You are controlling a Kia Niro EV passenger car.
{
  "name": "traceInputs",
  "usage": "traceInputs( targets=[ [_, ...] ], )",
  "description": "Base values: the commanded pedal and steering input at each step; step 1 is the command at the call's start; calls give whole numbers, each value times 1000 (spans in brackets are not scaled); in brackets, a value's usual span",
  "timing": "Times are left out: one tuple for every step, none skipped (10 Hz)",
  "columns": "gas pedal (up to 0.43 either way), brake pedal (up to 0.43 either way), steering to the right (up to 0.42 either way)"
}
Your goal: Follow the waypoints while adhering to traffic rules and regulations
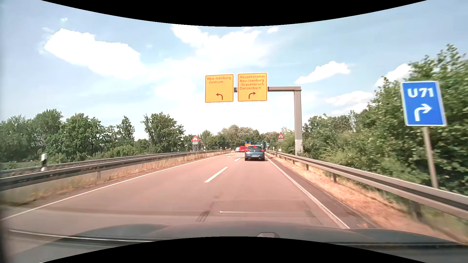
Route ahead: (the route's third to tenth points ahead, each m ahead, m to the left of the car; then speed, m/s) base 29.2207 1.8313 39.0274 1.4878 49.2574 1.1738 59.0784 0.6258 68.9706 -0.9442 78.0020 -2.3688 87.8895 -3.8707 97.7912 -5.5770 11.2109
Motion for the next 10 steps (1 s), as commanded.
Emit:
traceInputs(
  targets=[
    [0,0,17],
    [0,0,12],
    [0,0,5],
    [0,0,0],
    [0,18,-1],
    [0,43,-1],
    [0,67,-1],
    [0,85,0],
    [0,98,1],
    [0,98,2]
  ],
)
